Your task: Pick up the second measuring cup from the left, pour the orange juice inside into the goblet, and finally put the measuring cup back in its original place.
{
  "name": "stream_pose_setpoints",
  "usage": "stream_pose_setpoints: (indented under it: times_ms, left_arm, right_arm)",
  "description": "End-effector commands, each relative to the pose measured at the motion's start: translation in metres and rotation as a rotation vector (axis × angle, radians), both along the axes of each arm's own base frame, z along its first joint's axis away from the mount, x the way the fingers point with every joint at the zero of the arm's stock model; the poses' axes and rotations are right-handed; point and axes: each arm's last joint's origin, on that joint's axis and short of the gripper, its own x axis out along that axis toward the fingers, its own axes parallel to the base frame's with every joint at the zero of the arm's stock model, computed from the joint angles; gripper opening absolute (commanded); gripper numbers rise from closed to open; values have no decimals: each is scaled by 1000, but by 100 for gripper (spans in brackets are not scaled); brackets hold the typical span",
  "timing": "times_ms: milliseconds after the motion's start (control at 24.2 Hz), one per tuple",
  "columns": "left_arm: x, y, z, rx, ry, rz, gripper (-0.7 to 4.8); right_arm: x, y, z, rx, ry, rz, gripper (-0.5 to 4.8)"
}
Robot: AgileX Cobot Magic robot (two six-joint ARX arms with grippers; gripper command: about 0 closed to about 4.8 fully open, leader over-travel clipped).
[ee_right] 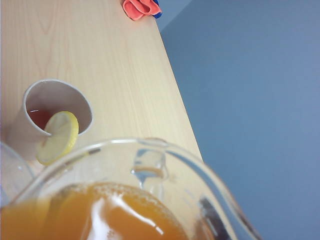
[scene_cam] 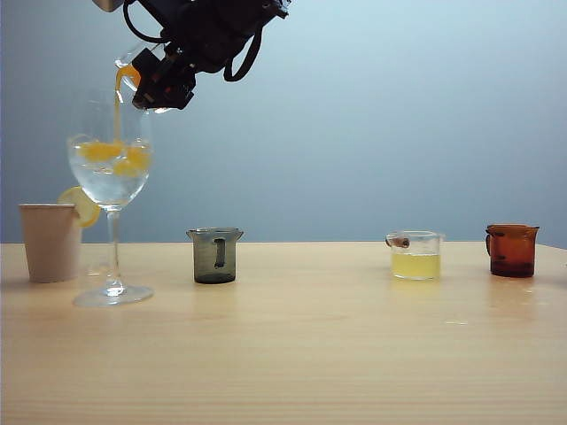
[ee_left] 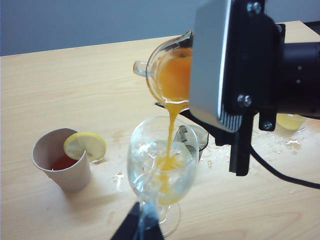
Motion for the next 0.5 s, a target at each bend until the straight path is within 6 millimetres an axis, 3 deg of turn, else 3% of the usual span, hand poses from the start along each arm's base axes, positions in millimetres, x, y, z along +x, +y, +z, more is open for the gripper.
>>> stream_pose_setpoints:
  times_ms: [41,496]
  left_arm:
    - [0,0,2,-10,-17,-4,-3]
    - [0,0,2,-10,-17,-4,-3]
  right_arm:
    - [-2,1,9,19,-50,8,211]
    - [-2,2,10,9,-86,5,211]
